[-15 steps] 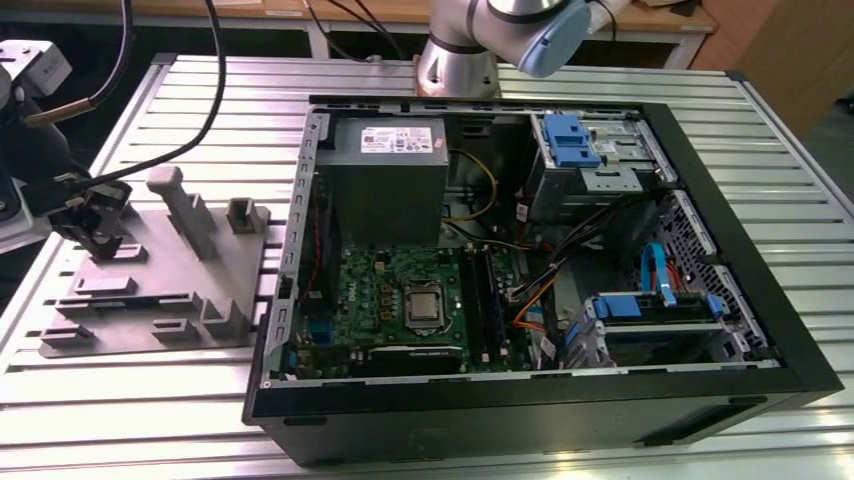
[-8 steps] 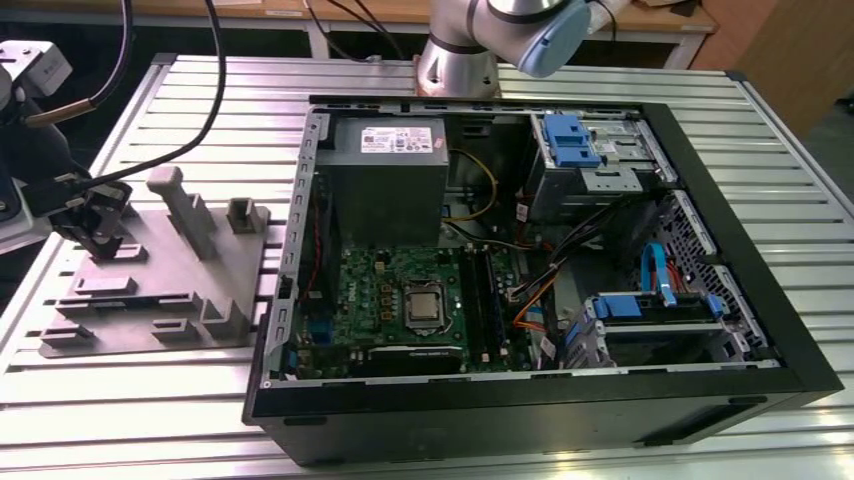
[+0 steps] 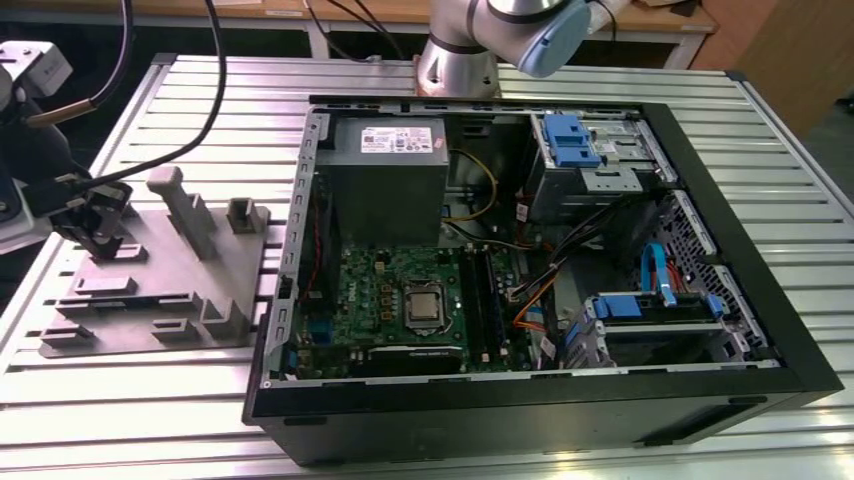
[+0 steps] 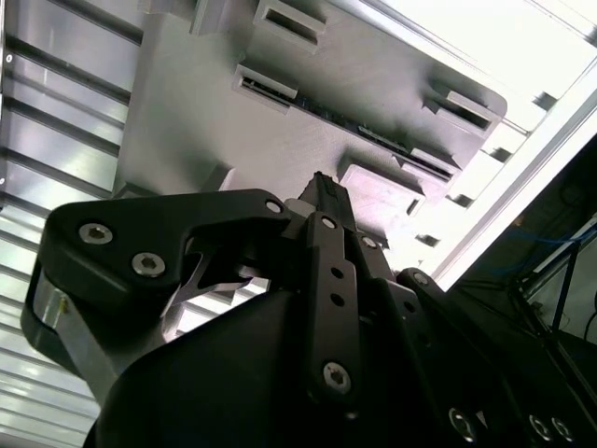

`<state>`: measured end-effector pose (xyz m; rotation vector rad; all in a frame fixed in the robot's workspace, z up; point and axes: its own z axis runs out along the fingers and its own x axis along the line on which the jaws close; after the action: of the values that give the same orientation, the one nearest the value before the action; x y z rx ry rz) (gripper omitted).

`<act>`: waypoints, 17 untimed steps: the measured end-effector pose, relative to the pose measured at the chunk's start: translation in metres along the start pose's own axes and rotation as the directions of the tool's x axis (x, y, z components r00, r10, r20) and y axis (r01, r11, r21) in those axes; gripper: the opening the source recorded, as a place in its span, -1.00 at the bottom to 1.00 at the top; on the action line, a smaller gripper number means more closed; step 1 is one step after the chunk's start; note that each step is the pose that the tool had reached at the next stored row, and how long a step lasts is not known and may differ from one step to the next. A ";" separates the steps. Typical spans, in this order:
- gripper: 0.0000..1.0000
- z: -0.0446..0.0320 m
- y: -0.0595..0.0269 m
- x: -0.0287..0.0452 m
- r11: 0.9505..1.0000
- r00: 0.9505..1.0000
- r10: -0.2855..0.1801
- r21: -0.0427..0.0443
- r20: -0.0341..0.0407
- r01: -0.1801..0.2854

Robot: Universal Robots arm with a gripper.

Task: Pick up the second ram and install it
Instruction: 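Pick up the second ram and move it above second insertion slot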

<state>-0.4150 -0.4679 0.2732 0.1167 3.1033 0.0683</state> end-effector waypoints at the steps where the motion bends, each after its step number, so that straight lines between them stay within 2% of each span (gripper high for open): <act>1: -0.80 0.0005 0.0000 0.0000 1.000 1.000 -0.003 0.000 0.000 0.003; 5: -0.80 0.0021 -0.0001 0.0001 0.998 0.998 -0.061 -0.002 -0.003 0.061; 9: -0.80 0.0043 -0.0002 0.0002 0.991 0.991 -0.133 -0.005 -0.006 0.133; 13: -0.80 0.0066 -0.0003 0.0003 0.979 0.979 -0.206 -0.008 -0.009 0.206; 17: -0.80 0.0089 -0.0004 0.0004 0.961 0.961 -0.275 -0.011 -0.011 0.275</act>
<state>-0.4151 -0.4679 0.2642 -0.3171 3.0958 0.0751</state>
